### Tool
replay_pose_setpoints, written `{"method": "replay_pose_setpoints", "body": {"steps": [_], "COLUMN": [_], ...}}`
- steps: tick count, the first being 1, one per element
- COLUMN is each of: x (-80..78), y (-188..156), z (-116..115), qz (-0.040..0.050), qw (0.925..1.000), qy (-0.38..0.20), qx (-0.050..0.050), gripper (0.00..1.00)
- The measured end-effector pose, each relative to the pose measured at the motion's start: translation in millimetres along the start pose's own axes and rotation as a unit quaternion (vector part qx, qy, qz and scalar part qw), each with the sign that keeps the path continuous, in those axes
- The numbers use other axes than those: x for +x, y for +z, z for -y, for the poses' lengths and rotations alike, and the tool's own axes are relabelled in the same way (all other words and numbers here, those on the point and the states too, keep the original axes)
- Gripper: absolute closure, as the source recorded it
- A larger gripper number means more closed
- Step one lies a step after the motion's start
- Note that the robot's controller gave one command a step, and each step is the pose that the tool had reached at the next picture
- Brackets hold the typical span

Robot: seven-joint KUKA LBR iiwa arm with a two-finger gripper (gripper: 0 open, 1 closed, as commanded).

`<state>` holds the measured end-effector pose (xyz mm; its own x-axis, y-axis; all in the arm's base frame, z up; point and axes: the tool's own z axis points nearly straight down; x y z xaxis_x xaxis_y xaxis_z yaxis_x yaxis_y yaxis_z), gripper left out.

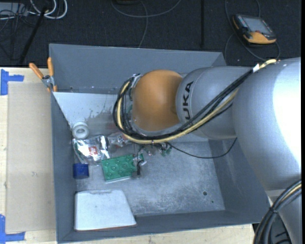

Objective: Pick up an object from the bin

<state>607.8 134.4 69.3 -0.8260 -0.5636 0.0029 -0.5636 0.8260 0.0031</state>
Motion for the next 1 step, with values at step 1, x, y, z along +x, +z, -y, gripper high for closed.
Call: {"method": "replay_pose_setpoints", "body": {"steps": [1], "x": [-0.2], "y": [-2.1], "z": [1.2], "qz": [0.0006], "qw": [1.0000], "qy": [0.002], "qx": [0.000], "gripper": [1.00]}}
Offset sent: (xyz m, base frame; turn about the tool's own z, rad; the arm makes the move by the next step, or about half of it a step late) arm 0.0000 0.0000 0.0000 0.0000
